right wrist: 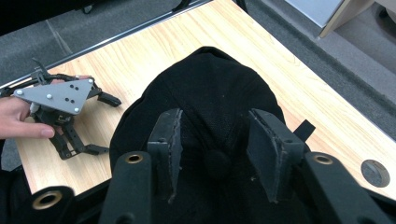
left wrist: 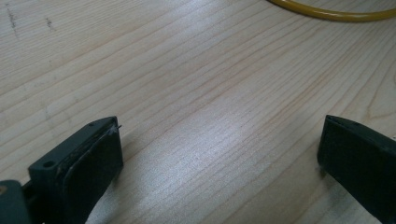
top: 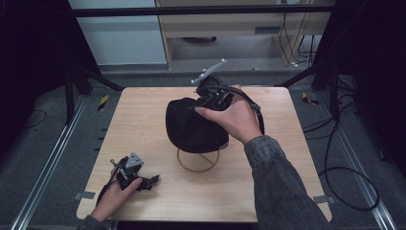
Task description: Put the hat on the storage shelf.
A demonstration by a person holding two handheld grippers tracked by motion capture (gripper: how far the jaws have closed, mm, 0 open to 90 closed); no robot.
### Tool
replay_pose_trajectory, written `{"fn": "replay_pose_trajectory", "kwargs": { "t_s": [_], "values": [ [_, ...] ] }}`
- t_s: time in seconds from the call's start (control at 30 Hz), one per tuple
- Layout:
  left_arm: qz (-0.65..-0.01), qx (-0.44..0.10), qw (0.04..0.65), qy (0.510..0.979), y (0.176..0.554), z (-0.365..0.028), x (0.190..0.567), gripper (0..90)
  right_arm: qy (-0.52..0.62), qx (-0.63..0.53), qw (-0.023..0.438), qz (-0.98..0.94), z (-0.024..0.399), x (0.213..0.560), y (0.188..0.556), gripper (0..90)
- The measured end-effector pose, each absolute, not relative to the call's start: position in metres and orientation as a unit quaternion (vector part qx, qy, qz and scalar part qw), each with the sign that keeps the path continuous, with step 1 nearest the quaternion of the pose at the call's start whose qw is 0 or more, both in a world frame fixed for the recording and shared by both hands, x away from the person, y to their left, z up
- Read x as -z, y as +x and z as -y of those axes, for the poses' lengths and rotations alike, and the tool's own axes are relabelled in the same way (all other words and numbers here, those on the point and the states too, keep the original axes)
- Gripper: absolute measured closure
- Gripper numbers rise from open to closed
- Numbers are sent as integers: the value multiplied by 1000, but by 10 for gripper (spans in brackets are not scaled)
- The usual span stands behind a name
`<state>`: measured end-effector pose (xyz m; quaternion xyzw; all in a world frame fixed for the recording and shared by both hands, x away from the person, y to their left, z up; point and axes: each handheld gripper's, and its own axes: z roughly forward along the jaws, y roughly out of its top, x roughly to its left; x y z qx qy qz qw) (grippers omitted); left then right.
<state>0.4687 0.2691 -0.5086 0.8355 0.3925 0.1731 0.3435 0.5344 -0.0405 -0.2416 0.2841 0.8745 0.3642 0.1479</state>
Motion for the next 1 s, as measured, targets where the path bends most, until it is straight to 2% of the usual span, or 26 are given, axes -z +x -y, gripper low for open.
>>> {"fn": "replay_pose_trajectory", "kwargs": {
  "t_s": [0.17, 0.57, 0.73, 1.0],
  "values": [
    [-392, -173, 344, 835, 469, -269, 509, 0, 286, -371, 146, -872, 41, 242, 534, 503],
    [-392, -173, 344, 836, 469, -269, 509, 0, 308, -369, 178, -859, 49, 241, 529, 223],
    [-393, -172, 344, 835, 468, -269, 509, 0, 322, -370, 190, -851, 55, 240, 527, 133],
    [-393, -173, 345, 835, 468, -269, 509, 0, 344, -385, 200, -833, 73, 245, 524, 82]
  ]
}}
